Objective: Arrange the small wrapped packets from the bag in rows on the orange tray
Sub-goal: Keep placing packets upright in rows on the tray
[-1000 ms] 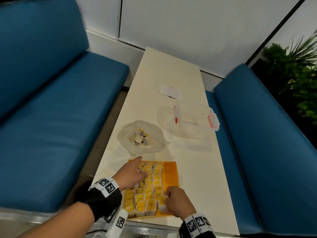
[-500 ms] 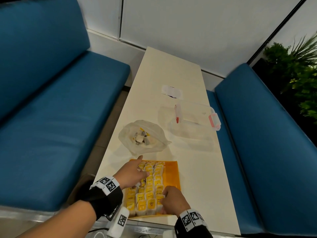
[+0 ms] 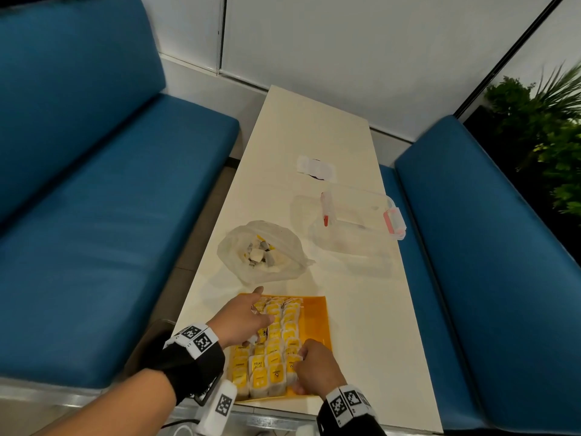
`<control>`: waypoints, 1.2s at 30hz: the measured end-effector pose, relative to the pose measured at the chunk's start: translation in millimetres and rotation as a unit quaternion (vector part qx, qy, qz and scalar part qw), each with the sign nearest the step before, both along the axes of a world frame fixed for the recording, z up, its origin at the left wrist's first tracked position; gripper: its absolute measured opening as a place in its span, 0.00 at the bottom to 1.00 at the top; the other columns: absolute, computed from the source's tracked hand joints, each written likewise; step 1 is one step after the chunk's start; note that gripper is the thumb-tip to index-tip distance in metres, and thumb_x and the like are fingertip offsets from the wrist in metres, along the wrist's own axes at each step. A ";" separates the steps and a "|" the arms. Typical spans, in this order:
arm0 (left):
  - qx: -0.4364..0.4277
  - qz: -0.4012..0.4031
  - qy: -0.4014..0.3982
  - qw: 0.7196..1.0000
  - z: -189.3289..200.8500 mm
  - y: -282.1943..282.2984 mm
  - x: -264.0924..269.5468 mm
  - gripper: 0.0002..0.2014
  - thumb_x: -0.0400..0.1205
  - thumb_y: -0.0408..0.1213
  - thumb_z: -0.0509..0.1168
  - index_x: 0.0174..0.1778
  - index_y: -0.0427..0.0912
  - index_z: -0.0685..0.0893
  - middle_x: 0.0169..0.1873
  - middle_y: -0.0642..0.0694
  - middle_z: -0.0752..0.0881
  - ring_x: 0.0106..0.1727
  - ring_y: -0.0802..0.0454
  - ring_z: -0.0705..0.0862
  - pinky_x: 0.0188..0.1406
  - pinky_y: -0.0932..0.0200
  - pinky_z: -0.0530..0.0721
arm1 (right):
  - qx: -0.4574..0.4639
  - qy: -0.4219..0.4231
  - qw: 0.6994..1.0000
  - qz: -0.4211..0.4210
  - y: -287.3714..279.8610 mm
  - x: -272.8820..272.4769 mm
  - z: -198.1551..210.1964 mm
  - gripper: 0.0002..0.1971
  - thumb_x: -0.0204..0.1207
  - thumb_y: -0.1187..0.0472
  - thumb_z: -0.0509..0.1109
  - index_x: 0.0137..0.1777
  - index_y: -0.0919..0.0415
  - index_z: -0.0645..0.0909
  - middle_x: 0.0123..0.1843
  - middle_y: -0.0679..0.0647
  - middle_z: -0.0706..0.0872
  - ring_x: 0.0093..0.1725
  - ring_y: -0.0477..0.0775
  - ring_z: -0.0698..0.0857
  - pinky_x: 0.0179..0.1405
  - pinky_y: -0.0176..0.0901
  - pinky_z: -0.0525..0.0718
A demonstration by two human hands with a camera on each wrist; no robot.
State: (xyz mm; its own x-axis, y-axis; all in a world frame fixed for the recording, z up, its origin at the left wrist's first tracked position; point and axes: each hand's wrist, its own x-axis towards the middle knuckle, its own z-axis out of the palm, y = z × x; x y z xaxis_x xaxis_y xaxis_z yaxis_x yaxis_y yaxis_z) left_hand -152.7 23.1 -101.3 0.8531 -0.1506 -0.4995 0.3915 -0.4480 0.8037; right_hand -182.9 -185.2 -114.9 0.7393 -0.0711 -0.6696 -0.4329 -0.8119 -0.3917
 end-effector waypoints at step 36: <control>-0.341 0.103 0.118 0.927 23.0 -3.0 -5.9 0.22 0.79 0.48 0.76 0.57 0.31 0.87 0.46 0.35 0.90 0.39 0.46 0.87 0.34 0.54 0.81 | 0.275 -0.199 0.936 -0.088 27.0 19.5 65.9 0.03 0.75 0.70 0.76 0.44 0.68 0.83 0.37 0.61 0.88 0.33 0.55 0.89 0.34 0.42 0.88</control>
State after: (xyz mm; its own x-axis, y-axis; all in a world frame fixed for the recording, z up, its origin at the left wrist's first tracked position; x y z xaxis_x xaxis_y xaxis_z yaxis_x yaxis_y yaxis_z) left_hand -158.6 20.1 -78.4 0.7775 -0.3454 -0.5255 0.6140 0.2361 0.7532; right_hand -163.3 -158.2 -49.1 0.9476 0.0595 -0.3139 -0.2714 -0.3688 -0.8890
